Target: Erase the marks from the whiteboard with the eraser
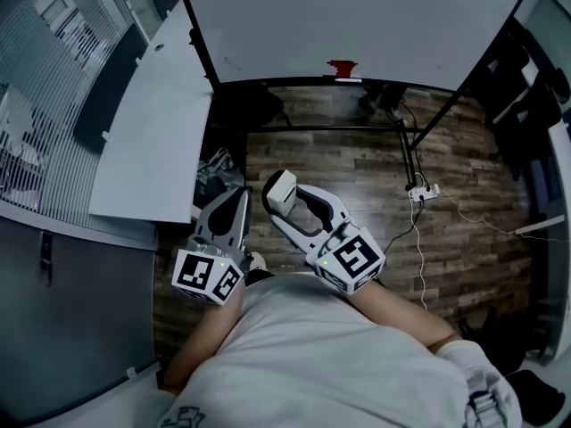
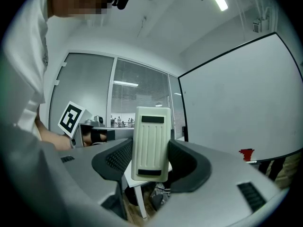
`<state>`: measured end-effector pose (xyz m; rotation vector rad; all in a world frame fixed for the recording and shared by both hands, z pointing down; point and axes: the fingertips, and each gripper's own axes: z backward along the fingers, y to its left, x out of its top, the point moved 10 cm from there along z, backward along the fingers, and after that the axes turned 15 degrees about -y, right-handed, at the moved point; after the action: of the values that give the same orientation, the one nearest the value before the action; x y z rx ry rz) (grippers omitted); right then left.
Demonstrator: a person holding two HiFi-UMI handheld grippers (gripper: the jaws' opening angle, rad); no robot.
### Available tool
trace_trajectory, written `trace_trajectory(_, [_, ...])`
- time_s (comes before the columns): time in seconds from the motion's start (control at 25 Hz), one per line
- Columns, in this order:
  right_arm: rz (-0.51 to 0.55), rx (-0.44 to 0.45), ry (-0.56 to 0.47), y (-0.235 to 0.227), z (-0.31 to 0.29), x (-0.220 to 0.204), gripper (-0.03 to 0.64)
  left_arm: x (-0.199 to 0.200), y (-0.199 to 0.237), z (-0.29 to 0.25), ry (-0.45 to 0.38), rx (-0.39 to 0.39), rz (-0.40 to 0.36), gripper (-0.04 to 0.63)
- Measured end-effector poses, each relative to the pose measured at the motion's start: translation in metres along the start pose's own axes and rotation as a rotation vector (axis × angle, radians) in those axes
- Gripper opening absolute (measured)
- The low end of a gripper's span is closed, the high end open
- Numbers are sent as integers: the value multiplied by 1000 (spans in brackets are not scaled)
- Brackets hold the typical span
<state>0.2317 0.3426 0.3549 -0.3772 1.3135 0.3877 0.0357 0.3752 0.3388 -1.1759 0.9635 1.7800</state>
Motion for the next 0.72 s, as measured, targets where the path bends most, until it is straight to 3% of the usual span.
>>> trace_trajectory(0.72, [-2, -79, -32, -9, -157, -23, 235, 28, 158, -44, -7, -98, 6, 8])
